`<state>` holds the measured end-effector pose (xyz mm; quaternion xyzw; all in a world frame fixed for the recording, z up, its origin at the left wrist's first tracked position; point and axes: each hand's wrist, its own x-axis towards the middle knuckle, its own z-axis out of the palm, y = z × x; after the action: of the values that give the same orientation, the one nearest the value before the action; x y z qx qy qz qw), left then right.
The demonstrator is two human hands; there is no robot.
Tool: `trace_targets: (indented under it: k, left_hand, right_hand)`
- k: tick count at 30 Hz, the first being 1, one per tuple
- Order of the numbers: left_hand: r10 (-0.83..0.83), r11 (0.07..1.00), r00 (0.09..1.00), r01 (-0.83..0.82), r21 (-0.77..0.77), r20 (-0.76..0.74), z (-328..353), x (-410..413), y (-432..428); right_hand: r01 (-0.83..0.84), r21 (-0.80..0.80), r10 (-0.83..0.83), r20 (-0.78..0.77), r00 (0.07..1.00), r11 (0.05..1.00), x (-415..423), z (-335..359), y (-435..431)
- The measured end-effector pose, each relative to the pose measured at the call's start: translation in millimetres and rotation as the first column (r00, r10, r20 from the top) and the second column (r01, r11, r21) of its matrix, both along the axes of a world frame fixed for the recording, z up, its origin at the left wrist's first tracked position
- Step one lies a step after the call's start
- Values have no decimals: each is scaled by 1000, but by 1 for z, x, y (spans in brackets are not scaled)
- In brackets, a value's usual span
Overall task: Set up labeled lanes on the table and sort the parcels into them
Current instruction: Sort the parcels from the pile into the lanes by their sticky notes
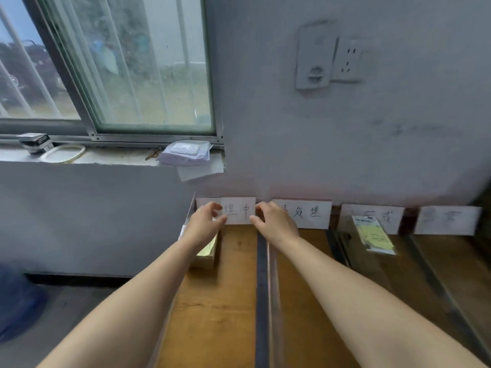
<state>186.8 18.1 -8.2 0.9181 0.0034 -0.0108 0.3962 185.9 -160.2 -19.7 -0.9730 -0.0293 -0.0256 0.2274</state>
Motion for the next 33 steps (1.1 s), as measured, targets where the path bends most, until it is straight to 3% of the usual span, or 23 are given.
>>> trace_targets:
  k: [6,14,24,33]
  left_hand:
    - [-60,996,995,65,-58,81,19,-52,-112]
    - [-367,928,920,372,-10,134,26,-125,-308]
    - [-667,742,707,660,122,236,41,-178,-521]
    - [-811,566,467,781,266,354,53,-158,-661]
  right_hand:
    - [77,25,-79,87,993,997,-68,21,-109]
    - [305,40,-307,143,941,952,-185,42,-297]
    - [625,105,-633,168,756,774,-284,48,-488]
    - [712,-47,-691,208,693,700,-295,77,-603]
